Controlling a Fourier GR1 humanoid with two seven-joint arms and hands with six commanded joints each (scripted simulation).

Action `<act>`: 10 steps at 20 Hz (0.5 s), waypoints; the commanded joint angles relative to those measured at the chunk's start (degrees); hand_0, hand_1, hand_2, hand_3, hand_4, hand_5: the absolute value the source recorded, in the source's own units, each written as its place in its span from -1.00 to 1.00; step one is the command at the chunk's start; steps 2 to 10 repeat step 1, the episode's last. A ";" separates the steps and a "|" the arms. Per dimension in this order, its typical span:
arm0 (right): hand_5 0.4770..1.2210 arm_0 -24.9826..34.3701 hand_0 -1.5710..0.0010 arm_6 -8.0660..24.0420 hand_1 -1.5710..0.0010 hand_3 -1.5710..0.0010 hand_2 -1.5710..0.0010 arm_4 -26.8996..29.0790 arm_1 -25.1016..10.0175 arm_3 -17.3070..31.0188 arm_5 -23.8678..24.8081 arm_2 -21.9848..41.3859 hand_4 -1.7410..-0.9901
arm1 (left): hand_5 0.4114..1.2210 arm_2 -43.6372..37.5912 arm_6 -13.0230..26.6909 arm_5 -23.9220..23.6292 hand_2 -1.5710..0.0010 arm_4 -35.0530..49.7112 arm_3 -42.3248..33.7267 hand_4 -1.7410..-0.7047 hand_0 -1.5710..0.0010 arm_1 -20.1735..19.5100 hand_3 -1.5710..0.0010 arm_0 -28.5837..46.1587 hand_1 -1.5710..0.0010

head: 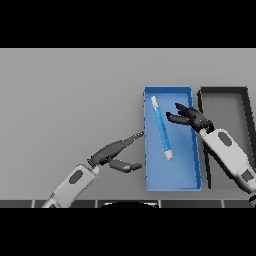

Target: Pick up the blue pipe and place it into the blue bin.

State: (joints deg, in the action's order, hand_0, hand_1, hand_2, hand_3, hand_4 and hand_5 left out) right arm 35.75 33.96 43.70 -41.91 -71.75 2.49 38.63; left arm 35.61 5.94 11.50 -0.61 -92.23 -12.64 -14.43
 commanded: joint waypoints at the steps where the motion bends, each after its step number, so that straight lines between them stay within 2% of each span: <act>1: -0.21 -0.48 0.97 -0.37 0.98 0.99 0.98 0.15 -0.35 -0.48 -0.71 0.14 0.48 | -0.85 -0.28 -0.61 -0.03 1.00 -0.02 0.60 0.77 1.00 -0.09 1.00 -0.02 1.00; 10: -0.21 -0.48 0.97 -0.37 0.98 0.99 0.98 0.15 -0.35 -0.48 -0.71 0.14 0.48 | -0.85 -0.28 -0.61 -0.03 1.00 -0.02 0.60 0.77 1.00 -0.09 1.00 -0.02 1.00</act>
